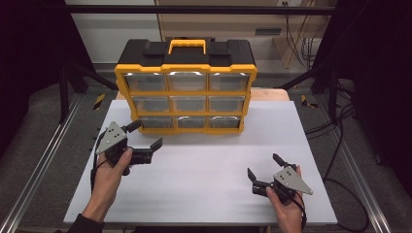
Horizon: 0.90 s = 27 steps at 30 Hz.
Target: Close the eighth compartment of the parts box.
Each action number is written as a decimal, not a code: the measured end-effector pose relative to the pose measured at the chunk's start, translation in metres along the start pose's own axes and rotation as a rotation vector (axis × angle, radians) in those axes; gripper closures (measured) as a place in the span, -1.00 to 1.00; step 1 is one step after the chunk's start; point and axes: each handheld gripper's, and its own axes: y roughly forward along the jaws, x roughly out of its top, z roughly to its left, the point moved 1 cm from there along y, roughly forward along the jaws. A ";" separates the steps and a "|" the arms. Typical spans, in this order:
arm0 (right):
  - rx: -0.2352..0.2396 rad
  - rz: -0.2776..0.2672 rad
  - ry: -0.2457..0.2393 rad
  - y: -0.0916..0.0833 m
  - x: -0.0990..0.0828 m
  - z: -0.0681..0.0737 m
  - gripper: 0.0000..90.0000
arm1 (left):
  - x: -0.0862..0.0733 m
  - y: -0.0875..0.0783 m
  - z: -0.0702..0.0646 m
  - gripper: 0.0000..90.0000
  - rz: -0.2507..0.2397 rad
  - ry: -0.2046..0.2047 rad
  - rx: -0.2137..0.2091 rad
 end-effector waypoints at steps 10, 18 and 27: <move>0.001 -0.002 -0.002 0.000 0.000 -0.001 -0.94 | 0.003 -0.012 0.002 -0.94 -0.019 0.011 0.004; -0.002 -0.008 0.008 -0.002 0.001 -0.003 -0.94 | -0.002 -0.029 0.008 -0.97 -0.027 0.012 0.025; 0.010 -0.003 0.006 -0.006 0.003 -0.007 -0.90 | -0.005 -0.043 0.012 -0.97 -0.033 0.025 0.027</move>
